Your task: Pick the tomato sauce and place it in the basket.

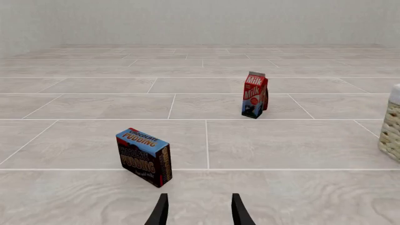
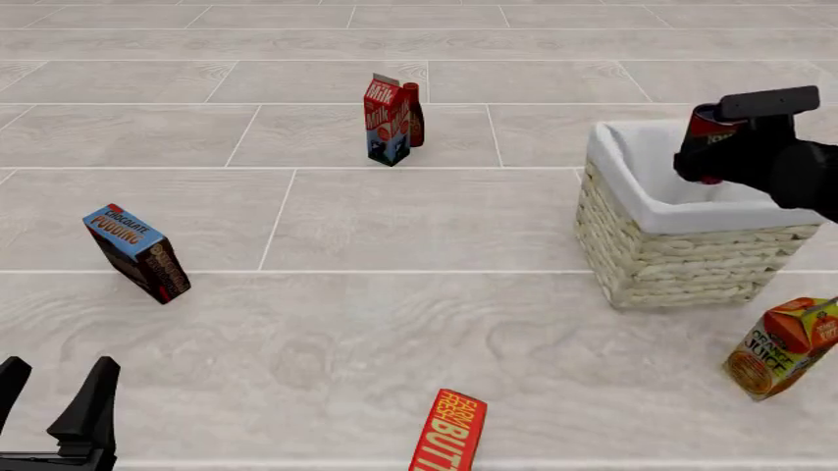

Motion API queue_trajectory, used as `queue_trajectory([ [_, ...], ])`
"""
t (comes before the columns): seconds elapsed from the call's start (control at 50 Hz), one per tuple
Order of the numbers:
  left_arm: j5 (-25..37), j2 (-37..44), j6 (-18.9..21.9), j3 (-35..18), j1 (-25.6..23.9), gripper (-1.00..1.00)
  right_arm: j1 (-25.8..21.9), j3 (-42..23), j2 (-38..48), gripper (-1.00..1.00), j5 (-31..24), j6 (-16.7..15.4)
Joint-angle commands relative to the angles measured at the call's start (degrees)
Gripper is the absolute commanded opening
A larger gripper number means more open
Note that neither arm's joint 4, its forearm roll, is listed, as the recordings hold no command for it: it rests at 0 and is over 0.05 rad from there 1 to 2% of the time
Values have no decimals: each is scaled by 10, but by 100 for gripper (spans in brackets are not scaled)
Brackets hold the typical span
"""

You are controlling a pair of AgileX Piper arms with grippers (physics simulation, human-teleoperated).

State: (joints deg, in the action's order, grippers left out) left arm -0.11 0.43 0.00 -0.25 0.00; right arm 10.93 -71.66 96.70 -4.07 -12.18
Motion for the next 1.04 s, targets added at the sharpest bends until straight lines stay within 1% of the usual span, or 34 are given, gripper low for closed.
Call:
queue_trajectory([
  [0.02,0,0,0,0,0,100,4,2,6,-100,4,14],
  [0.28,0,0,0,0,0,100,4,6,6,-100,4,10],
  [0.3,0,0,0,0,0,100,4,5,5,100,3,10],
  [0.68,0,0,0,0,0,100,-1,8,-15,100,-2,4],
  [1.04,0,0,0,0,0,100,-25,40,-109,100,-21,4],
])
